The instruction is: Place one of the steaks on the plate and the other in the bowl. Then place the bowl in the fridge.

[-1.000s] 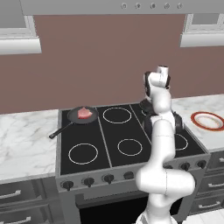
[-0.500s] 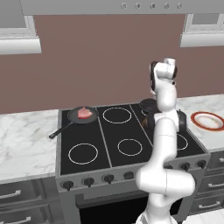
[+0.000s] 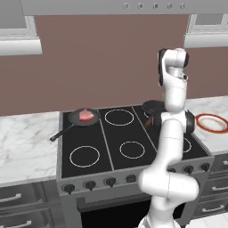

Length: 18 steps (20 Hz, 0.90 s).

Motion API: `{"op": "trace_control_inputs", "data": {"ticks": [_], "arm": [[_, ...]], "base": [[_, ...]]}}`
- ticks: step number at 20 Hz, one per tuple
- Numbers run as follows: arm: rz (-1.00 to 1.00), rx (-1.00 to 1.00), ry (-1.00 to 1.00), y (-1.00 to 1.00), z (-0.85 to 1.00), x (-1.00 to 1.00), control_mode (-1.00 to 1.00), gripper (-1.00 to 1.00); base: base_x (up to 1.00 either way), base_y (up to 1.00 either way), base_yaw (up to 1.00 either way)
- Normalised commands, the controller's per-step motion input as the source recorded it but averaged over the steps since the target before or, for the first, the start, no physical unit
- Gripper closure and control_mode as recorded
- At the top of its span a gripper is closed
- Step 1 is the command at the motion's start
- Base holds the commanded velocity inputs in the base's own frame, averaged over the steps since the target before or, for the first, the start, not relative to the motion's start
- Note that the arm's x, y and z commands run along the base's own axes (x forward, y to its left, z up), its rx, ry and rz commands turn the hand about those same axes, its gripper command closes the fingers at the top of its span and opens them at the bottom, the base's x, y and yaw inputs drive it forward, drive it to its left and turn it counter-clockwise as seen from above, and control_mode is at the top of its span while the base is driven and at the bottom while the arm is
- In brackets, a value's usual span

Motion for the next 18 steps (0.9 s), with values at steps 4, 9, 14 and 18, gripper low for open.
{"op": "trace_control_inputs", "data": {"ticks": [4, 9, 14, 18], "arm": [[-0.07, 0.1, 0.38, 0.08, 0.56, -0.93, -1.0, 1.0], [-0.06, 0.13, 0.79, -0.01, 0.22, -0.4, -1.0, 1.0], [-0.09, 0.03, 0.99, 0.0, 0.02, -0.58, -1.0, 1.0], [-0.03, 0.03, 0.7, 0.16, 0.64, -0.92, -1.0, 1.0]], "base": [[0.0, 0.0, 0.0], [0.0, 0.0, 0.0], [0.0, 0.0, 0.0], [0.0, 0.0, 0.0]]}}
